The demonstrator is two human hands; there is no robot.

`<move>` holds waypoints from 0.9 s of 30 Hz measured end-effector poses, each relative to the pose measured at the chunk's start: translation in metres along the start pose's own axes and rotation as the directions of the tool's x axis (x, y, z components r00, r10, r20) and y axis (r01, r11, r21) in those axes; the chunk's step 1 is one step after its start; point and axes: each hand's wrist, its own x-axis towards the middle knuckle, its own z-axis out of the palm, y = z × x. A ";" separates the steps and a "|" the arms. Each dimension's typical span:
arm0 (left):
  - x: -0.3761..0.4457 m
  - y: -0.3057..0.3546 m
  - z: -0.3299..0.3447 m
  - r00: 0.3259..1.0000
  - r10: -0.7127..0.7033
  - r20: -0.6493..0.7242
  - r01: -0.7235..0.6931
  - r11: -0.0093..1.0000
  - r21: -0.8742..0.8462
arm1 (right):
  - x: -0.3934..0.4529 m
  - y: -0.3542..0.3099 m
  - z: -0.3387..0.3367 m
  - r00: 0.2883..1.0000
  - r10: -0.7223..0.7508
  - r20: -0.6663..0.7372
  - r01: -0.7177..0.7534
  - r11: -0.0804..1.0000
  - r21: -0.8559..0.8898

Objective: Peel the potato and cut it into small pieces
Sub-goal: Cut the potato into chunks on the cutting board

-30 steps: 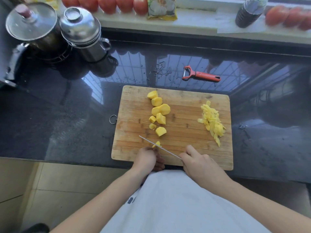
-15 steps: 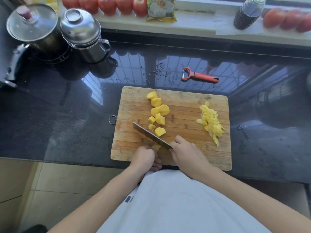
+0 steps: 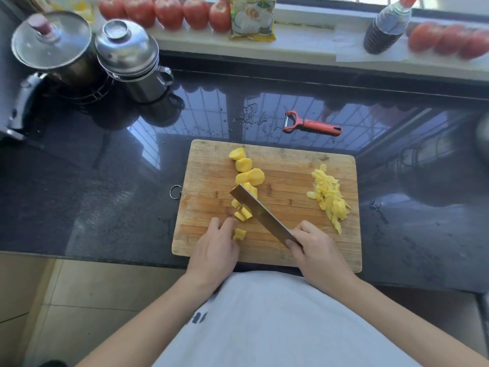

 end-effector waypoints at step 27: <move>0.074 0.078 0.028 0.702 0.710 -0.055 -0.593 0.625 0.507 | -0.034 0.049 -0.044 0.828 0.511 -0.228 -0.472 0.857 0.207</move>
